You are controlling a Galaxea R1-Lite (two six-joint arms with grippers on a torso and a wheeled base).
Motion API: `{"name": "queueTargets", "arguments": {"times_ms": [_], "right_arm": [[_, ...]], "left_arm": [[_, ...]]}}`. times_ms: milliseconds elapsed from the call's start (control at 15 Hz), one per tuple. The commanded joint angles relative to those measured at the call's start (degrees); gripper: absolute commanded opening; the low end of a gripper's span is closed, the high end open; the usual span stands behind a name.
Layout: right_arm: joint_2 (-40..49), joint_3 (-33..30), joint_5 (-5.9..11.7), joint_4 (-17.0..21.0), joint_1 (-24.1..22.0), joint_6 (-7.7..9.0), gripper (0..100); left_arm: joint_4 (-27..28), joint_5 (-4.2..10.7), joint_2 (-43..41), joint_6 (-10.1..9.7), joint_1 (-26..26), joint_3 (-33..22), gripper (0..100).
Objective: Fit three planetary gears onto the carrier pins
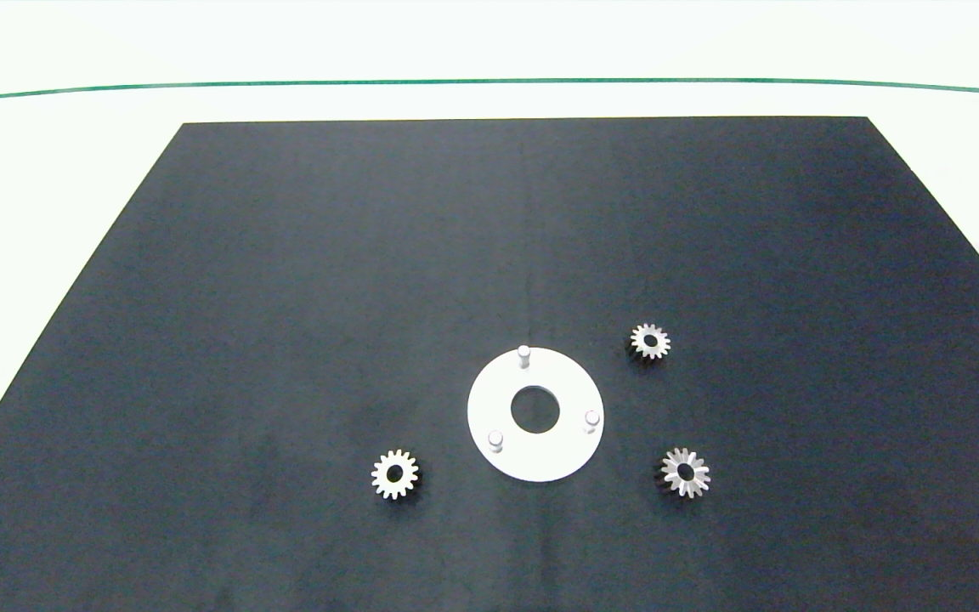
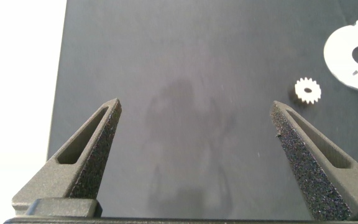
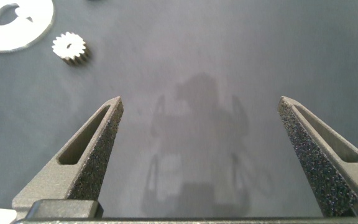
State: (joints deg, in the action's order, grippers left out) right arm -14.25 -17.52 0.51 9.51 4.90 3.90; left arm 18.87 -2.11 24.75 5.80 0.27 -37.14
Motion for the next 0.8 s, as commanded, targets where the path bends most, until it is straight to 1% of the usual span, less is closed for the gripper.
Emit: {"name": "queueTargets", "arguments": {"times_ms": [67,133,200,333,400,467,533,600,667,800], "right_arm": [[-21.7,-12.19,-1.3,0.42,6.26,3.75,100],[-25.12,-13.68,-1.3,0.42,8.72,4.01,100],[-27.94,-14.83,-1.3,0.42,11.89,4.1,100],[-34.35,-16.94,-1.22,0.25,18.04,4.1,100],[-37.87,-18.17,-1.22,0.07,20.59,4.27,100],[-41.12,-19.48,-1.13,-0.19,22.96,4.71,100],[-42.7,-20.1,-0.95,-0.19,23.93,4.98,100],[-46.66,-21.42,-0.86,-1.16,26.12,5.77,100],[-50.09,-22.21,-0.69,-2.48,27.97,6.12,100],[-55.01,-23.7,-0.6,-3.62,28.76,6.29,100]], "left_arm": [[13.91,3.69,28.95,8.08,0.52,-26.4,100],[14.0,4.75,31.06,8.08,0.61,-27.37,100],[14.0,4.75,32.82,8.0,0.96,-27.72,100],[13.91,4.83,35.11,7.21,5.44,-26.93,100],[12.77,4.83,37.48,6.68,6.5,-28.6,100],[12.42,4.92,38.18,6.68,7.11,-30.18,100],[12.51,4.92,38.27,6.68,7.55,-30.36,100],[12.51,4.92,38.18,6.68,8.08,-30.09,100],[13.03,4.92,38.09,6.68,8.08,-29.83,100],[13.91,4.92,38.01,6.77,7.99,-29.83,100]]}}
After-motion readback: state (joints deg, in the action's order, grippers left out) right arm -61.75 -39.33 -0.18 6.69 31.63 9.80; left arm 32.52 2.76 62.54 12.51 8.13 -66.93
